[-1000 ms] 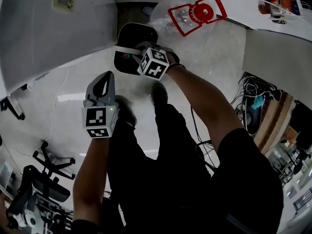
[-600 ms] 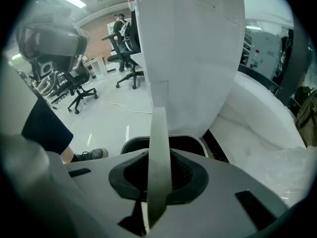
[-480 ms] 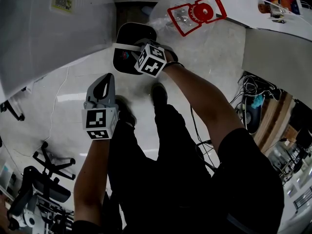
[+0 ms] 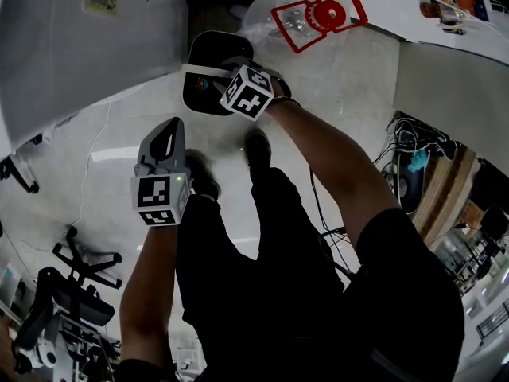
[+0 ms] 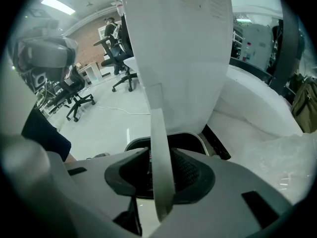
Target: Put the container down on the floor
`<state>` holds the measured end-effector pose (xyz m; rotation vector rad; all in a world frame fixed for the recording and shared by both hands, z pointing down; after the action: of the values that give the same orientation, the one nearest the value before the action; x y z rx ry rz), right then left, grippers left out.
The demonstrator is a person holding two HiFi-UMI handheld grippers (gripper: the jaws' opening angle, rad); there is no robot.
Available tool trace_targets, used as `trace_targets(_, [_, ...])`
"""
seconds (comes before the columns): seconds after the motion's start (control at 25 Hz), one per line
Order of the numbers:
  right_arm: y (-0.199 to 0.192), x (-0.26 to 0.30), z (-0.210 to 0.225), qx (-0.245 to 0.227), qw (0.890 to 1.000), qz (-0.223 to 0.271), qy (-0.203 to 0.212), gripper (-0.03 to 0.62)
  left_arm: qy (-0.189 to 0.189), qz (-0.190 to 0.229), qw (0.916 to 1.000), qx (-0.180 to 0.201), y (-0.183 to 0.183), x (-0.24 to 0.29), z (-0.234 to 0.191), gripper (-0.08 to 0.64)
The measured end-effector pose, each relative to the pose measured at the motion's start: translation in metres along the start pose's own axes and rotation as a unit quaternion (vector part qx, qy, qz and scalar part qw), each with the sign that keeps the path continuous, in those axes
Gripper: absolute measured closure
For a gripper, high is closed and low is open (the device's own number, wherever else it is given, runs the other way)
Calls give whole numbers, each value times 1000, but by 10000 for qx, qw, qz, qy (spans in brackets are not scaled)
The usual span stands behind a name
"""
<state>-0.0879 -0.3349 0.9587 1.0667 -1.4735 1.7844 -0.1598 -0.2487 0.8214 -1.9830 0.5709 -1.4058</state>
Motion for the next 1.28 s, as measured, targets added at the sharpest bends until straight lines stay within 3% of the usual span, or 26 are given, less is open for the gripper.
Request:
trace_targets(0.76, [-16,-31,-2,236,9989,-262,-314,466,-65,-76,9999,-125,4,-24,17,549])
trace_targets(1.28, [-10,-93,-3,885,9939,-18,-654,460,-206,78,9998,-8,32,-47,41,549])
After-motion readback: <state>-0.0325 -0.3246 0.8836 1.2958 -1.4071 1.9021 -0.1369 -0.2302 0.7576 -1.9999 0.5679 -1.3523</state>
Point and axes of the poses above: the fingertips, and each gripper's own axes: x forward along the fingers, z to its right, y out of its top, the point moved 1 cm from there along -x, backward along the fingers, and after that the axes turned 1 degree about -y, right-handed, at the moved point
